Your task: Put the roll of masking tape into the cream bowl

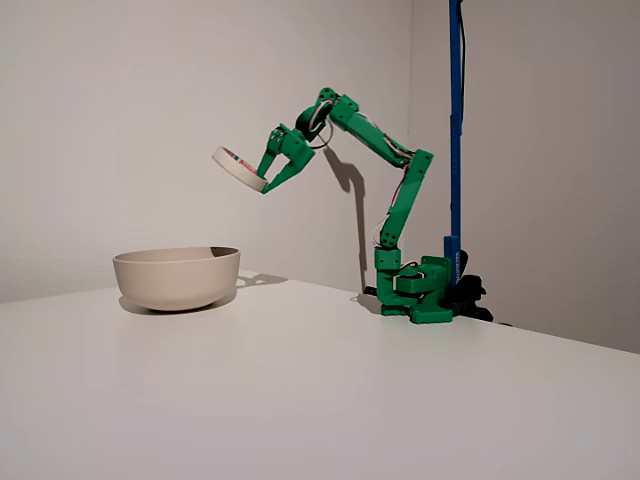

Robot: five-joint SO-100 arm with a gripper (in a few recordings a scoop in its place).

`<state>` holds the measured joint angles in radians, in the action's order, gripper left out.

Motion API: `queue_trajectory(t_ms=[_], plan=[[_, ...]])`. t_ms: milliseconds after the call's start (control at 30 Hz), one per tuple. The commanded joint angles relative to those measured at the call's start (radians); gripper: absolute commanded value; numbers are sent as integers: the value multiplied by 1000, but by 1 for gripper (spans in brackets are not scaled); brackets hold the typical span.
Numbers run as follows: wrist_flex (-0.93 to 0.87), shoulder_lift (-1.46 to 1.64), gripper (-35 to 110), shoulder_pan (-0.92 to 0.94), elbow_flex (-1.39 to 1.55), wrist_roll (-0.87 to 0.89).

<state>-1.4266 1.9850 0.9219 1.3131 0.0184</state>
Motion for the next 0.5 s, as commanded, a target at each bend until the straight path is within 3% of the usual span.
queue_trajectory(t_ms=[0, 467], plan=[[44, -112, -8, 74, -192, 17], [57, -626, -8, 156, -675, 14]])
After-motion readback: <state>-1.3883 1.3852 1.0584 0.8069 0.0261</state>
